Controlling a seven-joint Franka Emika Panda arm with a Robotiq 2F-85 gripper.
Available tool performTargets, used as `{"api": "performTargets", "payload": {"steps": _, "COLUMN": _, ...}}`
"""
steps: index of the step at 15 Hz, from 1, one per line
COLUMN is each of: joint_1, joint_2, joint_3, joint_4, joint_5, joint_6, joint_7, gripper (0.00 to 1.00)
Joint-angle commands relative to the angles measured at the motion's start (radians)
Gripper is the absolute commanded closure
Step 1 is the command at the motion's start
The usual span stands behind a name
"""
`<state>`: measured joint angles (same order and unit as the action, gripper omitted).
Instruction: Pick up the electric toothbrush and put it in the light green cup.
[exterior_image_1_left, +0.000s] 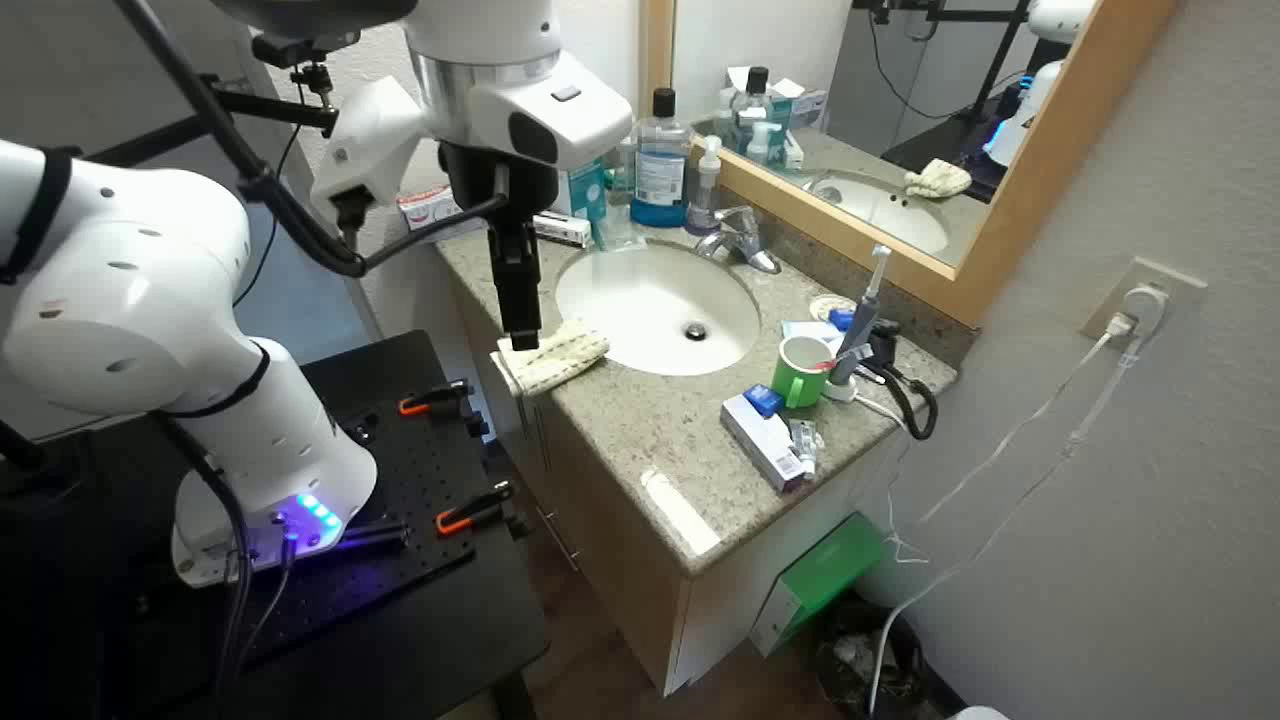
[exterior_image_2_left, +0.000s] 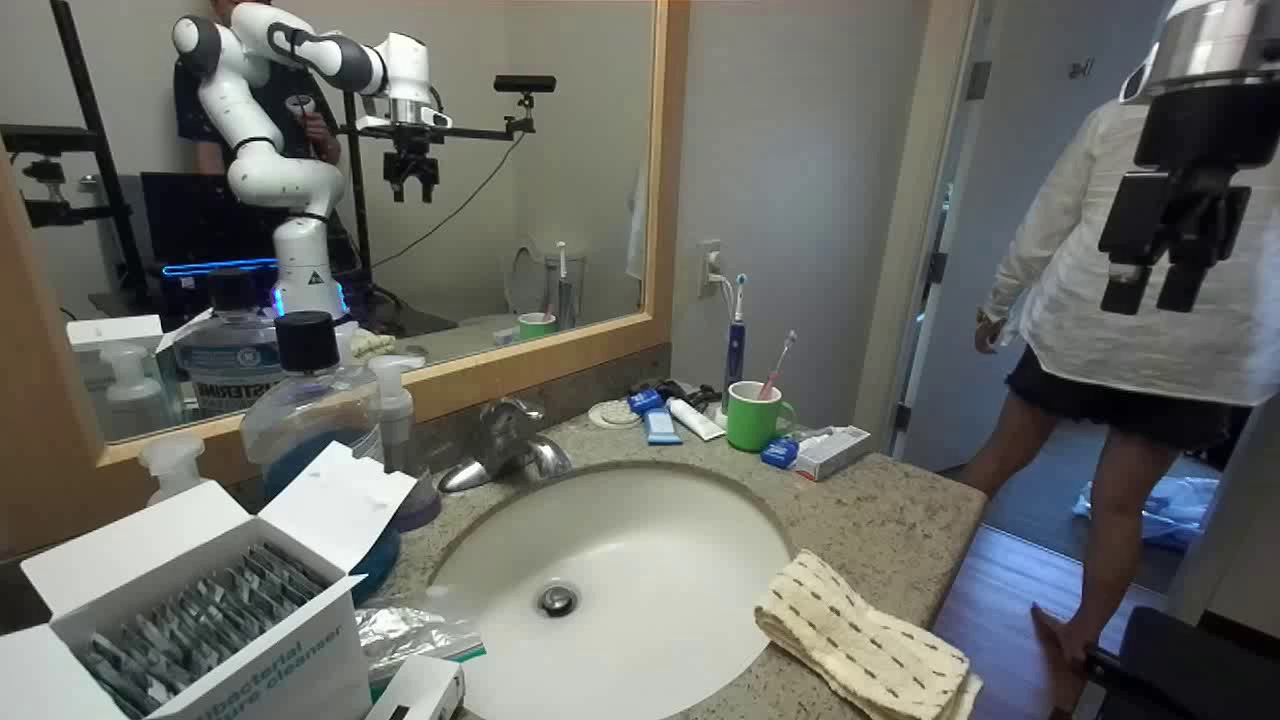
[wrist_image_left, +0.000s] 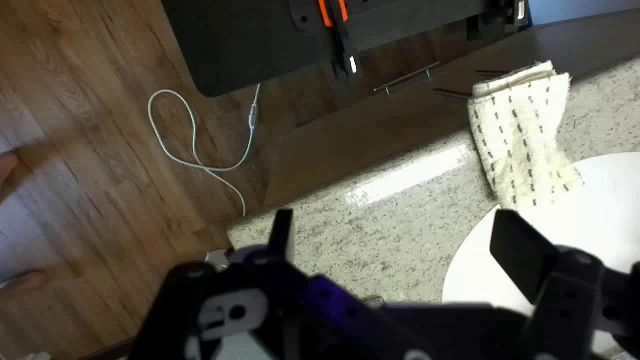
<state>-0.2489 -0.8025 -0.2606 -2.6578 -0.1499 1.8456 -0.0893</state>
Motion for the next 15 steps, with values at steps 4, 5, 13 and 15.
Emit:
{"api": "performTargets", "payload": {"steps": 4, "joint_1": 0.003, "joint_2": 0.011, "joint_3": -0.002, "joint_4": 0.004, "joint_5": 0.006, "joint_6": 0.015, "joint_7": -0.016, "gripper": 0.00}}
{"api": "performTargets", "payload": {"steps": 5, "joint_1": 0.006, "joint_2": 0.012, "joint_3": -0.004, "joint_4": 0.003, "joint_5": 0.006, "joint_6": 0.030, "joint_7": -0.021, "gripper": 0.00}}
{"api": "performTargets", "payload": {"steps": 13, "joint_1": 0.053, "joint_2": 0.073, "joint_3": -0.009, "joint_4": 0.019, "joint_5": 0.026, "joint_6": 0.159, "joint_7": -0.059, "gripper": 0.00}}
{"api": "performTargets", "payload": {"steps": 15, "joint_1": 0.063, "joint_2": 0.100, "joint_3": -0.011, "joint_4": 0.030, "joint_5": 0.041, "joint_6": 0.191, "joint_7": -0.065, "gripper": 0.00}}
